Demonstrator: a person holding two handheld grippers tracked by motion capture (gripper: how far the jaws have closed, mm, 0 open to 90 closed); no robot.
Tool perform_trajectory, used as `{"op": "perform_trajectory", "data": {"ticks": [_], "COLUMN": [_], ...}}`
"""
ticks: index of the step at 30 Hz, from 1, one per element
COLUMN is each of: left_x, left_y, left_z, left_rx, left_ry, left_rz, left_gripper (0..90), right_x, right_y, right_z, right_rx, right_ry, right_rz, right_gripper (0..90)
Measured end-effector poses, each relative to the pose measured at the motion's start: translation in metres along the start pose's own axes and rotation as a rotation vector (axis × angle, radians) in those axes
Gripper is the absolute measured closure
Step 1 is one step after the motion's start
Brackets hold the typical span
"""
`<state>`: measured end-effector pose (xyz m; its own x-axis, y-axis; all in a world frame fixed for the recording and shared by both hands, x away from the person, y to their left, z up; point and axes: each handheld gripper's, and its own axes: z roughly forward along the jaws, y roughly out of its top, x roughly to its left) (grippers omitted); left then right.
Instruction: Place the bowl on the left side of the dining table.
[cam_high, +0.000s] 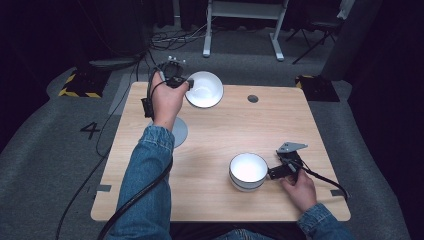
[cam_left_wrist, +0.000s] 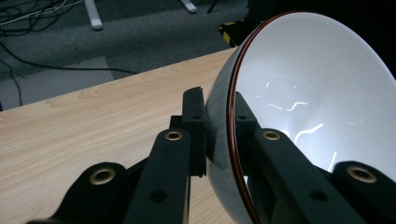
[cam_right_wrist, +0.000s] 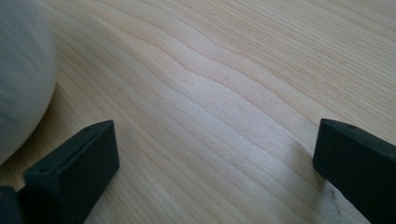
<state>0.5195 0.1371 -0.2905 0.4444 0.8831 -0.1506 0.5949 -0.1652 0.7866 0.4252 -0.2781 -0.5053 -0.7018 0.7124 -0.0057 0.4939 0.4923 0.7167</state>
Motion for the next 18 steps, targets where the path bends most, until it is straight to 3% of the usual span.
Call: {"op": "perform_trajectory", "data": {"ticks": [9,13,18], "left_x": [0.027,0.038,0.049], "left_y": [-0.002,-0.003,-0.004], "left_z": [-0.006,-0.007,-0.007], "left_rx": [-0.014,-0.005,0.02], "left_ry": [0.054,0.057,0.101], "left_rz": [-0.067,-0.114,-0.155], "left_gripper": [81.2,81.2,81.2], "right_x": [0.0,0.0,0.0], "right_y": [0.0,0.0,0.0], "right_z": [0.0,0.0,0.0], "right_rx": [0.0,-0.001,0.0], "right_ry": [0.0,0.001,0.0], "right_rz": [0.0,0.0,0.0], "right_gripper": [0.5,0.5,0.5]}}
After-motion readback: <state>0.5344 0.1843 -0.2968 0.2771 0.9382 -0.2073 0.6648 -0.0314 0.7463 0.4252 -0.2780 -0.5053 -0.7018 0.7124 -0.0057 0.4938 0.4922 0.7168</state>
